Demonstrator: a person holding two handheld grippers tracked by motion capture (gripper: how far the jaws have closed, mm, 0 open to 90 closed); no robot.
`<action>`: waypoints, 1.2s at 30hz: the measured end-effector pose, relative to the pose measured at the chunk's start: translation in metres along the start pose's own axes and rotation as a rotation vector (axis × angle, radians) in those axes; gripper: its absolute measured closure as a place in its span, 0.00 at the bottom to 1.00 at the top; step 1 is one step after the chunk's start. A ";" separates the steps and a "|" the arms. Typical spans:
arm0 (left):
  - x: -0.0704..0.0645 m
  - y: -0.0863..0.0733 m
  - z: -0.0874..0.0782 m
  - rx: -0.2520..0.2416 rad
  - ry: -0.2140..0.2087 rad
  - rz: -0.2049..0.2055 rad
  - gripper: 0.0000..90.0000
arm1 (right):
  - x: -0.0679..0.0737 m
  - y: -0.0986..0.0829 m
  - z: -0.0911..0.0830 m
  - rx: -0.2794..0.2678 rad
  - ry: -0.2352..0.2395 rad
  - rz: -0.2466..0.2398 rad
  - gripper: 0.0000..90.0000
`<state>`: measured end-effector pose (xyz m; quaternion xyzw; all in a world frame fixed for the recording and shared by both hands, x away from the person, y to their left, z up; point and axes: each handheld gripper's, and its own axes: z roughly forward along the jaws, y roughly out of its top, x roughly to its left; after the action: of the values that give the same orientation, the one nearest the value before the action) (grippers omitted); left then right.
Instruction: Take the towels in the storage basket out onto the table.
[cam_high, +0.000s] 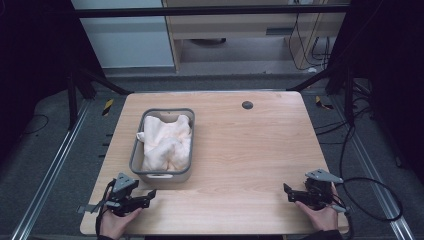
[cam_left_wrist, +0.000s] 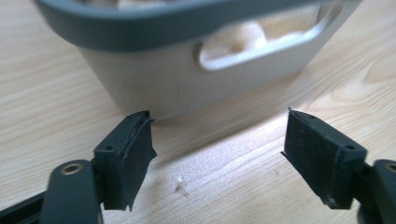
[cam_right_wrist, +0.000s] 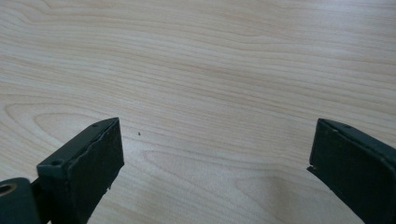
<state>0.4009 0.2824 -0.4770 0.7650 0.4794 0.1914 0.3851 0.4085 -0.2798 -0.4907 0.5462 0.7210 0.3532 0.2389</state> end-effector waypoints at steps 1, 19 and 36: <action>0.000 0.000 -0.002 -0.007 -0.003 -0.007 0.27 | 0.000 -0.001 -0.002 -0.007 -0.004 0.006 0.03; 0.001 0.019 -0.034 -0.147 0.002 -0.023 0.29 | 0.000 -0.001 -0.007 -0.026 -0.012 0.006 0.06; 0.001 0.047 -0.051 -0.200 -0.001 0.013 0.29 | 0.002 -0.003 -0.004 -0.006 -0.023 -0.011 0.06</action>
<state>0.3952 0.2926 -0.4080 0.7258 0.4527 0.2406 0.4587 0.4030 -0.2795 -0.4899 0.5454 0.7202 0.3476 0.2510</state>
